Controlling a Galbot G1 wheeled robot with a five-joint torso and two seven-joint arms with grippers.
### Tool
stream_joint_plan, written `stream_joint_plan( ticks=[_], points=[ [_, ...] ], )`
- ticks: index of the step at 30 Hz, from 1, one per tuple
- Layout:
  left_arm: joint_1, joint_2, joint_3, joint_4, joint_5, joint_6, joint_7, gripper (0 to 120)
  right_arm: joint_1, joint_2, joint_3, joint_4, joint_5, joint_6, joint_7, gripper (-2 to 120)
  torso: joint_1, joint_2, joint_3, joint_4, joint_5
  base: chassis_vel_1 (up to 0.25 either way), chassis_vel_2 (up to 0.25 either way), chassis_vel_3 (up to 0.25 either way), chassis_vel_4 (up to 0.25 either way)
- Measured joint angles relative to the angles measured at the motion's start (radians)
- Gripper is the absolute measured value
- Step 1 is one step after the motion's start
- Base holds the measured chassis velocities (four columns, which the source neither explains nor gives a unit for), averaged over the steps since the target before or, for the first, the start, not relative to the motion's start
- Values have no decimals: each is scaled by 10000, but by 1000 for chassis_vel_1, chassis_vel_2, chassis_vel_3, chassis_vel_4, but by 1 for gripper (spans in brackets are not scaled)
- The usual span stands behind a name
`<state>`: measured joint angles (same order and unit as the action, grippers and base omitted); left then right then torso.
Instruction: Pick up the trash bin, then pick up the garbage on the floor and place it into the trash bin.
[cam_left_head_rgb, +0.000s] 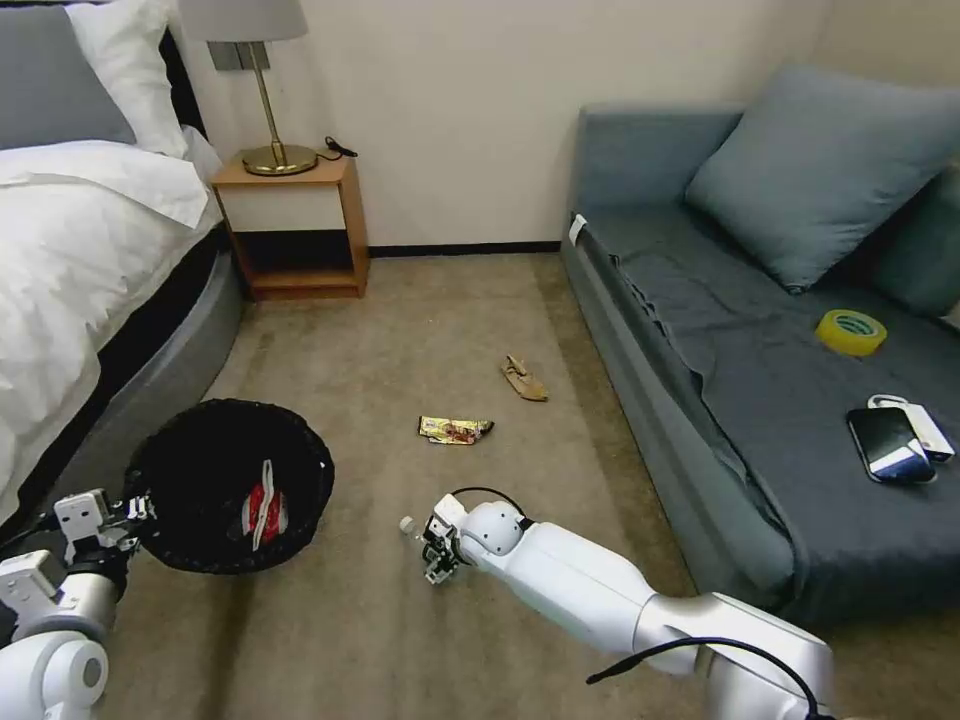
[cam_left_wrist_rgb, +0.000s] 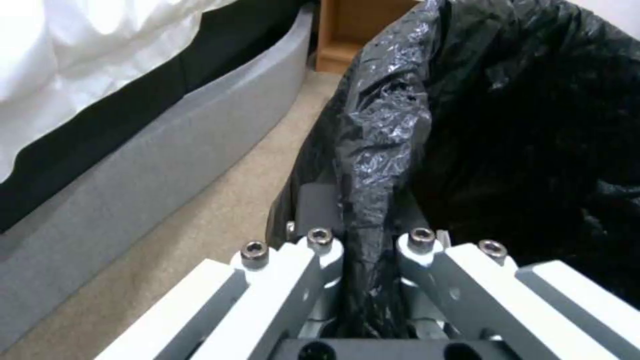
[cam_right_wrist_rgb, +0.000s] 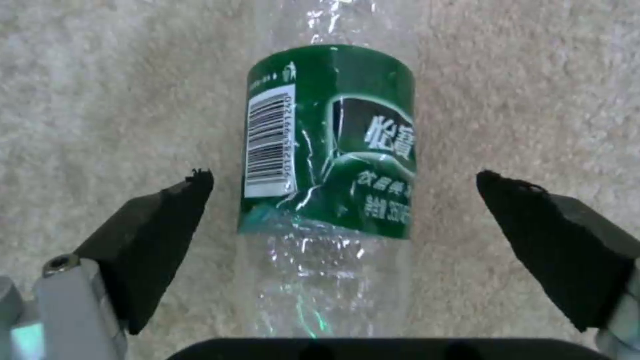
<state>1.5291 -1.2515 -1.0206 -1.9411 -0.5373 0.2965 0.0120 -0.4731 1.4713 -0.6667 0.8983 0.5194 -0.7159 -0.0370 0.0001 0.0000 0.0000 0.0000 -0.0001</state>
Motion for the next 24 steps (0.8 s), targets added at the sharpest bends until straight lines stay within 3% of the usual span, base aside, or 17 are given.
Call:
stream_joint_plan(
  ticks=[3,19,24],
  points=[
    [-2,0,0,60,-2,-35,16,4,-47,71,4,-133,-53,111,0,98,0,0,0,0,-1,0,0,0,0],
    [8,49,-41,168,6,-137,67,4,-281,138,3,-312,-186,523,83,38,0,0,0,0,0,0,0,0,0],
    [16,8,-32,168,11,-160,77,4,-327,26,25,-88,-101,542,320,25,0,0,0,0,0,0,0,0,0]
  ],
)
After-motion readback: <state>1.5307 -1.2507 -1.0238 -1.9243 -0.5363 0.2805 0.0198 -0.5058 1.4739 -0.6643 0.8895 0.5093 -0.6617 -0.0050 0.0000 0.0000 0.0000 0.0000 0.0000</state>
